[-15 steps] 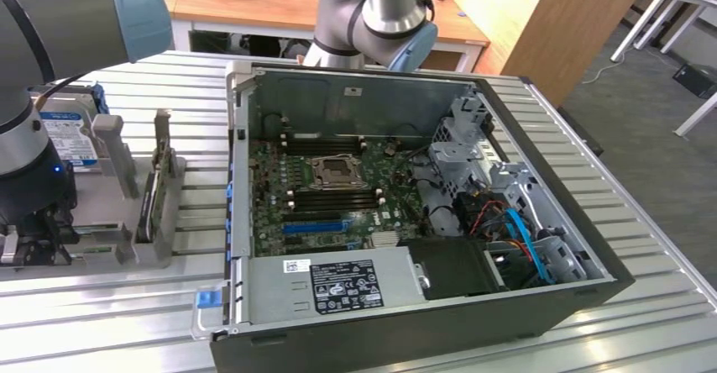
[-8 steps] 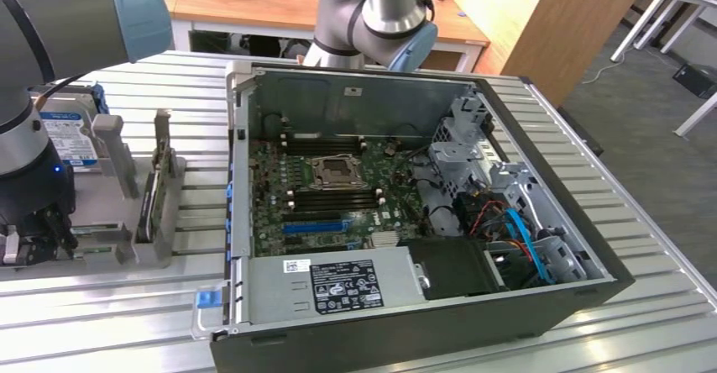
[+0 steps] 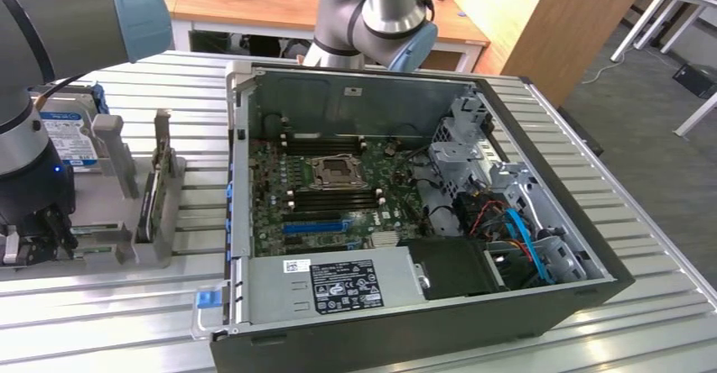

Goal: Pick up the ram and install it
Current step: 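Pick up the ram and move it above insertion slot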

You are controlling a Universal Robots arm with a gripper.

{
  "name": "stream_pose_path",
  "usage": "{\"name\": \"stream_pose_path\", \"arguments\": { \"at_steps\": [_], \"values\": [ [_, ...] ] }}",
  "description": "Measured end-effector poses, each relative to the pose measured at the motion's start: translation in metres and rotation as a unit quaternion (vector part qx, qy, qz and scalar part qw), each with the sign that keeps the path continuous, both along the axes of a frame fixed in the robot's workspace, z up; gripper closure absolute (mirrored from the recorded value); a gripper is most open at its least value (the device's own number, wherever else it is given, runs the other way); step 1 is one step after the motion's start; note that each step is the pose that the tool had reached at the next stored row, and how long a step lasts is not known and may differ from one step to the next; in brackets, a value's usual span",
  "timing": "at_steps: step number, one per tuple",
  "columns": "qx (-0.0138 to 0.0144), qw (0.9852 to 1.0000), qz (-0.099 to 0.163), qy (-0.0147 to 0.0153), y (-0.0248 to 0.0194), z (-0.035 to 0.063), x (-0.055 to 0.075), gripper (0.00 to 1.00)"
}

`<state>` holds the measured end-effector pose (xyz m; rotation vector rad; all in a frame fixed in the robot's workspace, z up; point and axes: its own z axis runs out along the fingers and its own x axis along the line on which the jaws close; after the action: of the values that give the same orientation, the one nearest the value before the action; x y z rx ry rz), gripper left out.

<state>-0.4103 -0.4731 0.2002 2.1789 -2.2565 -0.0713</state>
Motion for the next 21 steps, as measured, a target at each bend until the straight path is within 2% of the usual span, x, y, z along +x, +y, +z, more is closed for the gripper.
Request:
{"name": "stream_pose_path", "arguments": {
  "at_steps": [3,4,6,17,21],
  "values": [
    [0.0,1.0,0.0,0.0,0.0,0.0,0.0,0.8],
    [0.0,1.0,0.0,0.0,0.0,0.0,0.0,0.87],
    [0.0,1.0,0.0,0.0,0.0,0.0,0.0,0.88],
    [0.0001,1.0,0.0,-0.0001,0.0,0.0002,0.0,0.88],
    [-0.0016,1.0,0.0,0.0001,0.0,0.0029,0.0,0.88]
  ]
}}
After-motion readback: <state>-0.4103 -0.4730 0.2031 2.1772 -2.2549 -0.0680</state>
